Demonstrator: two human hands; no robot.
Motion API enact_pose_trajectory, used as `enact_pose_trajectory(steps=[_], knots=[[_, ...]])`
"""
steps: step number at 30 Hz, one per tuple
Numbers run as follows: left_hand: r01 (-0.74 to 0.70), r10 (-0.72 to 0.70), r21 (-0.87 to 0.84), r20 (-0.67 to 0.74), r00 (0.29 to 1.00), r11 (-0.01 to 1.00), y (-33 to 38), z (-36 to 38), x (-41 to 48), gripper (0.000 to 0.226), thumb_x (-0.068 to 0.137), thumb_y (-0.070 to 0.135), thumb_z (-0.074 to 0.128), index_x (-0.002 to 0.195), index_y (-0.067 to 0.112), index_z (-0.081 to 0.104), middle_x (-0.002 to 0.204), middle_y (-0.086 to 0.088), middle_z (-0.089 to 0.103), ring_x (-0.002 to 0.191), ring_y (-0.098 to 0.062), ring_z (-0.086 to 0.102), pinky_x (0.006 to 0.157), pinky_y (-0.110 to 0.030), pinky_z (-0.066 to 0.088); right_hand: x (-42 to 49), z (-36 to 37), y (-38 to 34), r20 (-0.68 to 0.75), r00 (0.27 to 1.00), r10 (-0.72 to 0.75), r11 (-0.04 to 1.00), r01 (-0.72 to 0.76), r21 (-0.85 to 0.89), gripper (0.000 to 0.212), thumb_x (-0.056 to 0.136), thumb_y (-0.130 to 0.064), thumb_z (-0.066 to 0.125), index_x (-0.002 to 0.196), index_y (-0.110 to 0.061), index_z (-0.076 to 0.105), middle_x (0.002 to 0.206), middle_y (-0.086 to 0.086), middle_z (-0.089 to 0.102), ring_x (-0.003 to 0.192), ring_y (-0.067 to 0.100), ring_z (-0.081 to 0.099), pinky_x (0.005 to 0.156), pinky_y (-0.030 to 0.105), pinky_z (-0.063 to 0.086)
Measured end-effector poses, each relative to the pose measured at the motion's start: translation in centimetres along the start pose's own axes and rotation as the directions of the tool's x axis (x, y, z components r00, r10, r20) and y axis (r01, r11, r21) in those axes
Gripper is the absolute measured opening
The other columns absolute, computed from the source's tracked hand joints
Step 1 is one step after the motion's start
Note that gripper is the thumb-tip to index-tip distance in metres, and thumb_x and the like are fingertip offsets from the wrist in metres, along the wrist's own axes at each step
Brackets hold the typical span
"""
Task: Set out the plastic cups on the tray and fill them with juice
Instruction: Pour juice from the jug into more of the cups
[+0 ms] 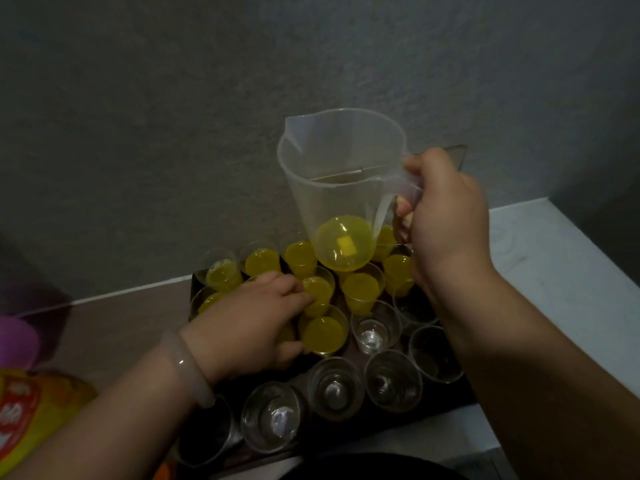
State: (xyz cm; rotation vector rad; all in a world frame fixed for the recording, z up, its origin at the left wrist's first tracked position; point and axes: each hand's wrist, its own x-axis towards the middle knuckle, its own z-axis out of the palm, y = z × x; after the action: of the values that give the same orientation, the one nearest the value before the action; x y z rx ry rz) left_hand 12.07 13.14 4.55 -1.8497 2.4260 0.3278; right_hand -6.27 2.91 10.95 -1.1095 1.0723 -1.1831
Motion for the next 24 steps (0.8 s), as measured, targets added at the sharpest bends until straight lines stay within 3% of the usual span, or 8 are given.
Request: enact_pose_trajectory(steps=[2,6,14,20,24], knots=[[0.034,-0.038,-0.057,-0.064,0.997,0.998,-0.5,0.0,-2.0,0.071,0.076,0.066,0.039,0.133,0.027,0.052,0.121,0.006,0.055,0.112,-0.016,0.05,0.091,-0.033,0.049,-0.3,0.6,0.0,0.002,1.0,-0.001,1.0,0.001,0.009,0.031,0.07,-0.038,0.051,0.044,-0.021,0.052,0.048,-0.001,0.046,0.047,0.014,0.041,0.05,0.032,0.032],[0.111,-0.132,-0.113,-0.204,0.97,0.987,-1.0,0.3,-5.3,0.061,0.078,0.059,0.045,0.123,0.022,0.06,0.109,0.004,0.062,0.1,-0.018,0.059,0.082,-0.028,0.051,-1.4,2.8,0.0,0.057,0.998,-0.005,0.999,0.003,0.039,0.032,0.07,-0.036,0.05,0.041,-0.023,0.057,0.049,-0.003,0.049,0.047,0.012,0.044,0.048,0.029,0.033],[0.394,-0.429,-0.189,-0.204,0.88,0.899,-4.6,1.2,-10.2,0.076,0.072,0.065,0.034,0.133,0.023,0.053,0.123,0.0,0.056,0.113,-0.023,0.05,0.095,-0.031,0.043,-5.2,9.1,1.4,0.22,0.975,0.0,0.996,-0.021,0.092,0.033,0.072,-0.036,0.049,0.043,-0.019,0.051,0.045,0.001,0.043,0.042,0.017,0.038,0.044,0.028,0.03],[0.496,-0.561,-0.283,-0.237,0.793,0.821,-6.6,1.3,-14.0,0.059,0.084,0.054,0.048,0.133,0.021,0.053,0.127,-0.002,0.054,0.115,-0.024,0.05,0.093,-0.03,0.041,-8.5,13.4,2.4,0.281,0.96,0.008,0.994,-0.038,0.102,0.042,0.092,-0.025,0.048,0.05,-0.016,0.049,0.044,0.0,0.042,0.041,0.013,0.038,0.042,0.023,0.031],[0.493,-0.602,-0.367,-0.295,0.742,0.788,-7.1,1.4,-16.5,0.049,0.088,0.039,0.058,0.132,0.019,0.055,0.126,-0.003,0.055,0.107,-0.025,0.055,0.089,-0.025,0.037,-10.4,15.9,3.2,0.3,0.954,0.011,0.987,-0.058,0.148,0.049,0.091,-0.024,0.047,0.043,-0.021,0.052,0.044,-0.001,0.044,0.039,0.011,0.038,0.041,0.024,0.03]])
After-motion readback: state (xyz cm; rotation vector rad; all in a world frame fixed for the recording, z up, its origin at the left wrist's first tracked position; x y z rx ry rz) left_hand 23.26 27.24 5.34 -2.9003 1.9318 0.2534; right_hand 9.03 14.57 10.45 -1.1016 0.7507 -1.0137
